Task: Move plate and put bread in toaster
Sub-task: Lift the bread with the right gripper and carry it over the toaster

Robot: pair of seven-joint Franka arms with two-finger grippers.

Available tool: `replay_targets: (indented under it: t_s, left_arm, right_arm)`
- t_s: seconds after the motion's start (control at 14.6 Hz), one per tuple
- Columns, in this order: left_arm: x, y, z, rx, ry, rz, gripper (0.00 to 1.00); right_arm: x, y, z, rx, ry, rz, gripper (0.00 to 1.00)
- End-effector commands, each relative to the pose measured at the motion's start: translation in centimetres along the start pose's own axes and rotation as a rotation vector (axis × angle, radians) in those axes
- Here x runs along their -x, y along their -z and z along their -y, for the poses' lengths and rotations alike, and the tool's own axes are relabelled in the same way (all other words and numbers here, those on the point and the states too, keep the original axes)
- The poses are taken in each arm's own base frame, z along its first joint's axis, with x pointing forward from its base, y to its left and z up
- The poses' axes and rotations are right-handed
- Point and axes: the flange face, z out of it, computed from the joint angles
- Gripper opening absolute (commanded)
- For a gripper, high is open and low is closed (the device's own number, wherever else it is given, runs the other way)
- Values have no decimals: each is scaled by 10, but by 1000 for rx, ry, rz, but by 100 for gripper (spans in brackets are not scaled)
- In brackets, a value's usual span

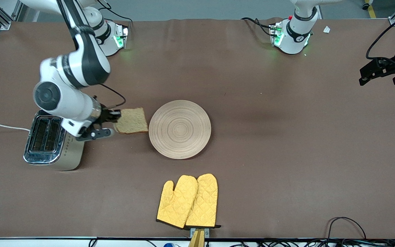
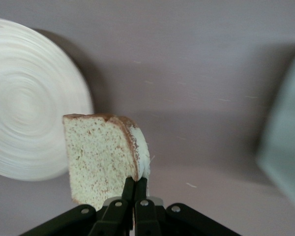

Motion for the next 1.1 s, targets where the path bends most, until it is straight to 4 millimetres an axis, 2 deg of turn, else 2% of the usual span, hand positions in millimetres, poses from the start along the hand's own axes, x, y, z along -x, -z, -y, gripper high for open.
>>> replay_targets:
  t_s: [0.0,0.21,0.34,0.55,0.82,1.03]
  left_arm:
    - [4,6,1,25,-5,-12,100]
    - [4,5,-1,42,-7,-12,100]
    - [2,4,0,43,-4,-8,100]
    - [1,2,1,40,-4,-7,100]
    - [-1,1,3,37,0,-8,100]
    - [-3,0,2,41,0,-18,100]
  right_arm:
    - [6,43,-17,264,30,26,0]
    - [7,43,-43,504,62,81,0]
    - [9,44,-53,693,83,135,0]
    - [-4,41,-83,907,80,148,0]
    - [-17,37,-125,1018,34,99,0]
    - [-26,15,-134,1025,38,129,0]
